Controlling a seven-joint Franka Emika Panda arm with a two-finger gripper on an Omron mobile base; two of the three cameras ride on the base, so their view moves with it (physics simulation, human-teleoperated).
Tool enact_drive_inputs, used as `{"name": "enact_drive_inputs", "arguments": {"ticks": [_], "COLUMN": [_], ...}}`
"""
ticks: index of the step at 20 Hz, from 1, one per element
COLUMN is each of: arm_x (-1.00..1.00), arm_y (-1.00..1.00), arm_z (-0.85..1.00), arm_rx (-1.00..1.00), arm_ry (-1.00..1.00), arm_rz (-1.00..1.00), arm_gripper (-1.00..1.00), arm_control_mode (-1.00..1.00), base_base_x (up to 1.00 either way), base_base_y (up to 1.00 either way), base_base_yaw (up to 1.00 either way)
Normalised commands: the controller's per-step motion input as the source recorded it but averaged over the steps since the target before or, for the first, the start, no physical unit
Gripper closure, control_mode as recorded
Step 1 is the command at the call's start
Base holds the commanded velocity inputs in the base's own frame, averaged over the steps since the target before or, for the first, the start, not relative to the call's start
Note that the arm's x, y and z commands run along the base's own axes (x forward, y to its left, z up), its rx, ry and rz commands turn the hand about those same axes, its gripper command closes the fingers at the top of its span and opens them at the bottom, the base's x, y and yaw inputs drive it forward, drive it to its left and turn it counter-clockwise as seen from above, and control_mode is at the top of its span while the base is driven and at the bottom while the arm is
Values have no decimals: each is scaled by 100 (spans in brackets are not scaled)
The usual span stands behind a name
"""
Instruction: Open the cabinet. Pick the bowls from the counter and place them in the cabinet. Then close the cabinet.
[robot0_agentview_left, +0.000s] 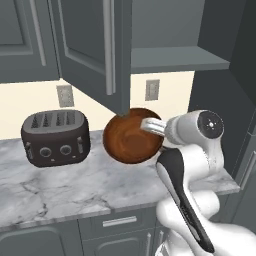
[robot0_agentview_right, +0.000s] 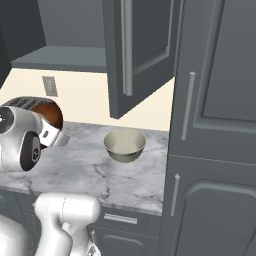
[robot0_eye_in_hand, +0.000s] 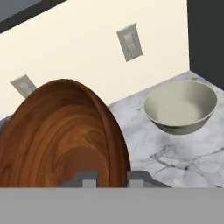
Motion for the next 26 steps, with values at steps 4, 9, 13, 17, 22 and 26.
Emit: {"name": "enact_drive_inputs", "arguments": {"ticks": [4, 9, 13, 17, 22, 26], "arm_x": [-90, -99, -100, -50, 0, 0], "arm_y": [-1, -53, -87, -44, 43, 24], "arm_z": [100, 99, 91, 100, 85, 22], "arm_rx": [8, 7, 7, 14, 9, 11], "arm_ry": [-19, -8, -1, -1, -17, -17], "arm_rz": [-11, -10, -14, -22, -28, -23], "arm_gripper": [100, 100, 100, 100, 100, 100], "arm_control_mode": [-100, -100, -100, -100, -100, -100], "base_base_x": [0, 0, 0, 0, 0, 0], "base_base_y": [0, 0, 0, 0, 0, 0], "base_base_yaw": [0, 0, 0, 0, 0, 0]}}
